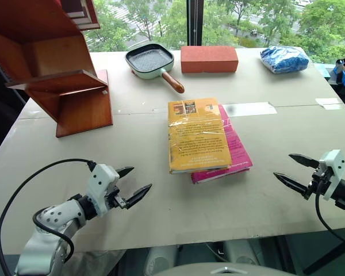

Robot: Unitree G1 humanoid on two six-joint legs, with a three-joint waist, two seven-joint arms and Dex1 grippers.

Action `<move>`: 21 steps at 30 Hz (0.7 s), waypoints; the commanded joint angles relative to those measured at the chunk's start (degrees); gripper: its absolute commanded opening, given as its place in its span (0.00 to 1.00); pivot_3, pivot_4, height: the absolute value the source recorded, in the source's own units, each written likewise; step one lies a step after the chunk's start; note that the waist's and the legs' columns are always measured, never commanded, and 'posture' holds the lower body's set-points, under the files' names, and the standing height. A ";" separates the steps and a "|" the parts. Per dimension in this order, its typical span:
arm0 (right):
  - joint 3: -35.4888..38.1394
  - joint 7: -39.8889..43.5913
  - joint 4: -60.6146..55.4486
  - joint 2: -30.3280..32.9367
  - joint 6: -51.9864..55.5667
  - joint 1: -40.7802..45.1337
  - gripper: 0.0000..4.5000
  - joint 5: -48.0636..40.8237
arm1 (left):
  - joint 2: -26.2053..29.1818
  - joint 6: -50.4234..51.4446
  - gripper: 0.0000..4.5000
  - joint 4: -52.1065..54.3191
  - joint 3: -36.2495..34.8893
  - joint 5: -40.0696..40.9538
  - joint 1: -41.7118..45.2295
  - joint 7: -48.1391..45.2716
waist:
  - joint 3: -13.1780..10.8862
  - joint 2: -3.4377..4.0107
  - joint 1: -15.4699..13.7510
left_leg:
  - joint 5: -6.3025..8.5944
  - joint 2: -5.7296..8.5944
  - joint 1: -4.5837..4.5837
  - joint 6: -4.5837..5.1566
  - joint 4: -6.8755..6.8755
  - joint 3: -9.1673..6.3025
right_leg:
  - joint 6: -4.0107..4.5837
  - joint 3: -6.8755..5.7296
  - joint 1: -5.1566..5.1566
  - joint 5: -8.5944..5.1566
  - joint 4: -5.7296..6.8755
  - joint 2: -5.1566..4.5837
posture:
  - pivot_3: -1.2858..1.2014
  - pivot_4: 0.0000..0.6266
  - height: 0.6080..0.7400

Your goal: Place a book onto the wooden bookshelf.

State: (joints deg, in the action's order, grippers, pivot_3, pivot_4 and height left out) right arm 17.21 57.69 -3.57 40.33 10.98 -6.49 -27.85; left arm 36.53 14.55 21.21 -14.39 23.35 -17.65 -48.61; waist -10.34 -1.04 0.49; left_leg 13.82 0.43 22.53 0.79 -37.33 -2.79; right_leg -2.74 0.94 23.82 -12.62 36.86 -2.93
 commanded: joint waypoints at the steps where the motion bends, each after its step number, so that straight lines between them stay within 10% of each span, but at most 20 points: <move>1: 0.57 -0.23 -0.07 0.69 0.93 3.70 1.00 -1.08 | 1.33 -0.95 0.99 -0.33 -2.75 1.97 1.02 -1.46 | 0.00 0.01 0.20 | 0.00 -0.01 -0.01 0.00 0.00 0.01 | 0.00 0.02 0.00 0.00 0.00 0.00 | 0.52 0.24 1.00; 13: -12.02 -11.11 10.12 -3.79 12.47 33.60 1.00 7.21 | 14.19 5.05 0.99 -11.51 -8.13 14.45 13.96 -20.43 | -0.01 0.03 0.48 | 0.00 -0.01 -0.05 0.00 -0.01 0.03 | 0.27 0.00 0.02 0.16 0.07 0.12 | 0.52 0.24 1.00; 18: -17.49 -11.17 17.54 -8.77 11.99 43.64 0.66 11.02 | 19.28 2.76 1.00 -19.40 -6.88 12.31 20.97 -27.50 | -0.03 0.04 0.50 | -0.01 0.01 0.12 0.00 0.03 -0.02 | 0.10 -0.04 0.18 0.31 0.07 0.20 | 0.52 0.24 1.00; 21: -20.05 -10.23 19.42 -10.07 11.44 45.60 0.29 12.68 | 20.56 2.79 1.00 -20.60 -6.26 12.25 22.40 -30.49 | -0.03 0.05 0.29 | 0.00 0.04 0.24 -0.01 0.03 -0.04 | 0.07 -0.04 0.21 0.32 0.01 0.10 | 0.52 0.24 1.00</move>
State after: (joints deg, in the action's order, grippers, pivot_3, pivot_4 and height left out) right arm -2.32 46.86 15.60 30.38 23.42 37.96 -16.15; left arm 55.95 18.12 0.81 -20.40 35.49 3.96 -76.92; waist -10.37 -0.99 0.78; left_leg 13.82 0.47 22.79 0.79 -37.30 -2.83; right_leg -2.67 0.90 24.03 -12.29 36.84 -2.85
